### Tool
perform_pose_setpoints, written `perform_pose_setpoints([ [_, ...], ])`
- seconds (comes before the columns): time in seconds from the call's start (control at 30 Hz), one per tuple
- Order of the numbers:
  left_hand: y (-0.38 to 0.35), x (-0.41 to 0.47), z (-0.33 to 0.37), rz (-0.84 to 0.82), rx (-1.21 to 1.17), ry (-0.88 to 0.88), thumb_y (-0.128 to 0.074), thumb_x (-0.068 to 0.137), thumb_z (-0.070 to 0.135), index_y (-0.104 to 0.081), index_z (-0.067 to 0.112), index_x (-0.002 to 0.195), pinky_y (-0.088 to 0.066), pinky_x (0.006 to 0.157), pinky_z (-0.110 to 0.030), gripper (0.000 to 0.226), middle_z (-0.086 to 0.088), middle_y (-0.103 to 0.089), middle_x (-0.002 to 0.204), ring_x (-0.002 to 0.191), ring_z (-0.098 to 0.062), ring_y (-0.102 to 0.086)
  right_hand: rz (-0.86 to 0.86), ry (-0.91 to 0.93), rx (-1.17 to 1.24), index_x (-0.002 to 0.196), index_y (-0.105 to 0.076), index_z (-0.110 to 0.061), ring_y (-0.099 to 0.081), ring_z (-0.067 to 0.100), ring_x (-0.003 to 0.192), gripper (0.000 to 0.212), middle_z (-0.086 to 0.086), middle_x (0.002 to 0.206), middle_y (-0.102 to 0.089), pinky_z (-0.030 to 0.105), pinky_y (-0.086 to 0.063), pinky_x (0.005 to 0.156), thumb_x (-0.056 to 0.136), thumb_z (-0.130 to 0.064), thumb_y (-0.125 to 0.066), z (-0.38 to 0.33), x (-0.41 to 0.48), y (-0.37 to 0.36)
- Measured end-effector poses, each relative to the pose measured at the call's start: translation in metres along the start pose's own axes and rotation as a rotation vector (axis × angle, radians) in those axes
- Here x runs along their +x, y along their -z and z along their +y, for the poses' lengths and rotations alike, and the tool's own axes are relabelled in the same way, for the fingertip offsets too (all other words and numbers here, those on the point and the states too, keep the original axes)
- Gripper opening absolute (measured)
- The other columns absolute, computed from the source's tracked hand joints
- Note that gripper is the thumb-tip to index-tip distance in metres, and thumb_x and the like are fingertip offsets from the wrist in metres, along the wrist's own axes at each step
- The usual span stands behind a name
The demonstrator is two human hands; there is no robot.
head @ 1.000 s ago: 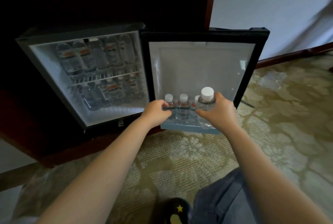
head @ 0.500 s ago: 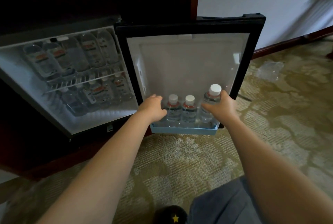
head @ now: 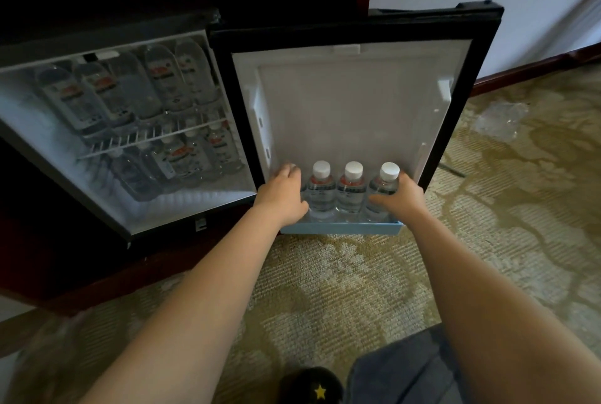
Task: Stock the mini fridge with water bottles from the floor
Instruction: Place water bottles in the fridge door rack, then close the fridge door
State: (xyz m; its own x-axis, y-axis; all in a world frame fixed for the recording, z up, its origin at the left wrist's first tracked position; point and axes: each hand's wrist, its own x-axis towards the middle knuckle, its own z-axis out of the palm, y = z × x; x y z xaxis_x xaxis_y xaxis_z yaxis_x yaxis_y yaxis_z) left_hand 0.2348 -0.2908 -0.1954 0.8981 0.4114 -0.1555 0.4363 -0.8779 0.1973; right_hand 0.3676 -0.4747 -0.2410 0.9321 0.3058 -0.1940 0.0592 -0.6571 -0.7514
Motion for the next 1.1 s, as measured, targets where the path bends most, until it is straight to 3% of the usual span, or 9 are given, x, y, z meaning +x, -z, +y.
perform_pose_setpoints([
  [0.23, 0.001, 0.000, 0.000, -0.018, -0.005, -0.007, -0.058, 0.087, 0.031, -0.017, 0.010, 0.149, -0.035, 0.110, -0.046, 0.077, -0.005, -0.010, 0.159, 0.143, -0.028, -0.022, -0.057, -0.057, -0.169, 0.136, -0.033, -0.003, -0.054, 0.033, 0.116, 0.071, 0.015, 0.129, -0.054, 0.041, -0.048, 0.089, 0.084, -0.031, -0.071, -0.011, -0.002, -0.005],
  [0.37, 0.010, -0.012, -0.004, 0.002, -0.040, -0.003, -0.058, 0.090, 0.034, -0.014, 0.011, 0.150, -0.024, 0.117, -0.044, 0.078, -0.005, -0.003, 0.160, 0.147, -0.027, -0.011, -0.065, -0.148, -0.324, 0.132, -0.035, -0.003, -0.058, 0.030, 0.099, 0.072, 0.011, 0.110, -0.057, 0.039, -0.052, 0.077, 0.081, -0.043, -0.068, -0.016, -0.017, 0.007],
  [0.43, 0.020, -0.021, -0.003, 0.062, -0.078, 0.001, -0.056, 0.092, 0.034, -0.015, 0.009, 0.150, -0.020, 0.118, -0.040, 0.075, -0.007, -0.008, 0.160, 0.147, -0.027, -0.012, -0.019, -0.137, -0.437, 0.122, -0.043, -0.004, -0.057, 0.026, 0.085, 0.059, 0.006, 0.095, -0.056, 0.034, -0.047, 0.067, 0.084, -0.045, -0.062, -0.020, -0.029, 0.016],
  [0.53, 0.041, -0.035, 0.001, 0.128, -0.080, -0.030, -0.052, 0.094, 0.033, -0.028, 0.010, 0.146, -0.029, 0.112, -0.038, 0.062, -0.007, -0.025, 0.154, 0.140, -0.026, -0.026, -0.051, -0.086, -0.431, 0.094, -0.058, -0.007, -0.056, 0.021, 0.069, 0.030, 0.004, 0.078, -0.058, 0.029, -0.047, 0.061, 0.086, -0.036, -0.057, -0.036, -0.045, 0.024],
  [0.67, 0.080, -0.052, 0.008, 0.158, -0.054, -0.067, -0.049, 0.095, 0.029, -0.039, 0.012, 0.140, -0.037, 0.102, -0.035, 0.050, -0.007, -0.041, 0.144, 0.131, -0.025, -0.039, 0.003, 0.114, -0.245, 0.070, -0.052, -0.009, -0.050, 0.021, 0.059, 0.026, 0.004, 0.064, -0.054, 0.028, -0.040, 0.056, 0.087, -0.029, -0.055, -0.075, -0.071, 0.035],
  [0.8, 0.125, -0.064, 0.016, 0.307, -0.078, -0.091, -0.048, 0.095, 0.026, -0.048, 0.010, 0.133, -0.038, 0.101, -0.033, 0.041, -0.007, -0.047, 0.138, 0.126, -0.023, -0.044, 0.059, 0.370, -0.127, 0.087, -0.060, -0.015, -0.056, 0.019, 0.078, 0.009, 0.001, 0.083, -0.062, 0.026, -0.041, 0.065, 0.089, -0.023, -0.057, -0.129, -0.094, 0.063],
  [0.97, 0.181, -0.061, 0.032, 0.425, -0.005, -0.105, -0.051, 0.094, 0.028, -0.044, 0.011, 0.137, -0.039, 0.103, -0.038, 0.047, -0.007, -0.042, 0.142, 0.131, -0.025, -0.039, 0.172, 0.620, -0.135, 0.107, -0.063, -0.013, -0.058, 0.020, 0.091, 0.021, 0.004, 0.104, -0.065, 0.028, -0.043, 0.073, 0.090, -0.022, -0.055, -0.191, -0.094, 0.094],
  [1.1, 0.214, -0.045, 0.038, 0.356, 0.077, -0.054, -0.050, 0.094, 0.036, -0.036, 0.007, 0.142, -0.033, 0.110, -0.043, 0.058, -0.008, -0.031, 0.151, 0.139, -0.027, -0.029, 0.295, 0.694, -0.367, 0.131, -0.051, -0.012, -0.051, 0.027, 0.115, 0.040, 0.008, 0.127, -0.055, 0.034, -0.044, 0.083, 0.093, -0.023, -0.050, -0.222, -0.065, 0.117],
])
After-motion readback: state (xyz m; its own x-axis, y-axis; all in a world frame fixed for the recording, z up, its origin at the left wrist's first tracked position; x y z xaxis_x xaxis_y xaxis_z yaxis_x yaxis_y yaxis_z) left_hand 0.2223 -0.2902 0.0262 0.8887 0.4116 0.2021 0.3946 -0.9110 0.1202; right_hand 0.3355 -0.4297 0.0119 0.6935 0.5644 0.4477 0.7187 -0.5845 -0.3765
